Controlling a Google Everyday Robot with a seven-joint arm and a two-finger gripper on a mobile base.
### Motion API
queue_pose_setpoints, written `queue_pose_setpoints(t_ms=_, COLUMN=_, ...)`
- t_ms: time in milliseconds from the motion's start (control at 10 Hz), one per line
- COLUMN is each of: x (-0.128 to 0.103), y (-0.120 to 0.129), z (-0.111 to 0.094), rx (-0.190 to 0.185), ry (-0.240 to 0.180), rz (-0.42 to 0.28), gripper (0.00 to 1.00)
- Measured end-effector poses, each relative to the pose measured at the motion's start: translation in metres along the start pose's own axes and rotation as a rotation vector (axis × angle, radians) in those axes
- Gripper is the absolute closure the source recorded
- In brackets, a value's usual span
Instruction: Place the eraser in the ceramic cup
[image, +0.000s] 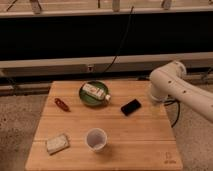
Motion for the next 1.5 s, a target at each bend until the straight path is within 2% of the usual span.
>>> queue_pose_setpoints(t_ms=300, x=-0.010, y=-0.009, z=0.012, rx=0.008, ry=-0.012, rz=-0.023, gripper=0.20)
queue_pose_setpoints(t_ms=700, x=-0.028, y=-0.017, z=0.040, rx=0.004, ry=-0.017, rz=-0.087, gripper=0.20)
queue_pose_setpoints(t_ms=900, x=-0.029, y=-0.020, z=0.044, rx=0.002, ry=-0.020, rz=-0.096, gripper=0.20)
queue_pose_setpoints(t_ms=1000, x=-0.036, y=-0.023, z=0.058, rx=-0.018, ry=-0.027, rz=-0.121, gripper=0.20)
queue_pose_setpoints(t_ms=1500, x=-0.047, y=-0.033, z=0.076, rx=-0.046, ry=-0.033, rz=-0.176, gripper=0.20)
